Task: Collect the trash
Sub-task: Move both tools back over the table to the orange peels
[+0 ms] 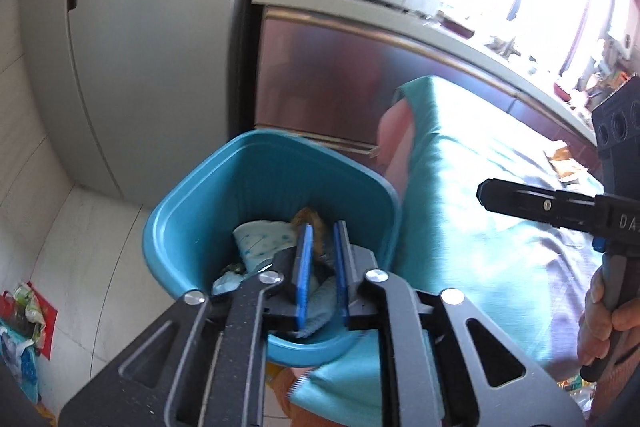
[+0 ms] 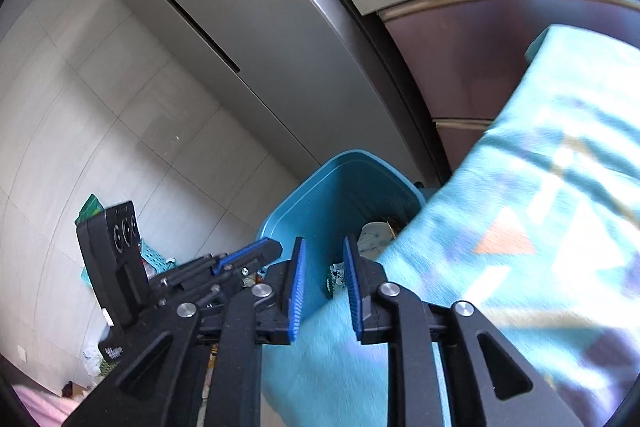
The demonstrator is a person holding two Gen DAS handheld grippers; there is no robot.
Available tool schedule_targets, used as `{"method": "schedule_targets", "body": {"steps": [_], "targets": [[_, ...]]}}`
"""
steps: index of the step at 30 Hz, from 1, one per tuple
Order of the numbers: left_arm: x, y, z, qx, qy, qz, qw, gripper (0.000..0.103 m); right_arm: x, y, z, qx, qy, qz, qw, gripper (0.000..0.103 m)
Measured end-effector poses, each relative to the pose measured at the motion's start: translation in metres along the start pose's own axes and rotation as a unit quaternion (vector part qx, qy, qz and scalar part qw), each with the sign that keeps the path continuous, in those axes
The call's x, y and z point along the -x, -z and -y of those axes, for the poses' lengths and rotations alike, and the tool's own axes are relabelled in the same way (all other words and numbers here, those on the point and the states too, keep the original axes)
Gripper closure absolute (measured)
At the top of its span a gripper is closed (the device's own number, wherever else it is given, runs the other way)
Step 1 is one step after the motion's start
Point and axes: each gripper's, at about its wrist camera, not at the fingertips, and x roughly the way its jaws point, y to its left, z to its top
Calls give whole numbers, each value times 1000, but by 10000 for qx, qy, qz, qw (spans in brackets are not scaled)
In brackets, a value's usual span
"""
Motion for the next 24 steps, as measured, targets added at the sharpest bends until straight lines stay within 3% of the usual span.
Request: {"method": "schedule_targets", "body": {"steps": [5, 10, 18, 24], "targets": [[17, -5, 32, -268, 429, 222, 9985, 74, 56, 15, 12, 93, 269, 396, 9988, 74], [23, -7, 78, -680, 925, 287, 9930, 70, 118, 34, 40, -91, 779, 812, 9936, 70], [12, -2, 176, -1425, 1704, 89, 9750, 68, 215, 74, 92, -704, 1583, 1524, 9730, 69], [-9, 6, 248, -1859, 2124, -216, 9591, 68, 265, 95, 129, -1060, 2114, 1880, 9533, 69]]}}
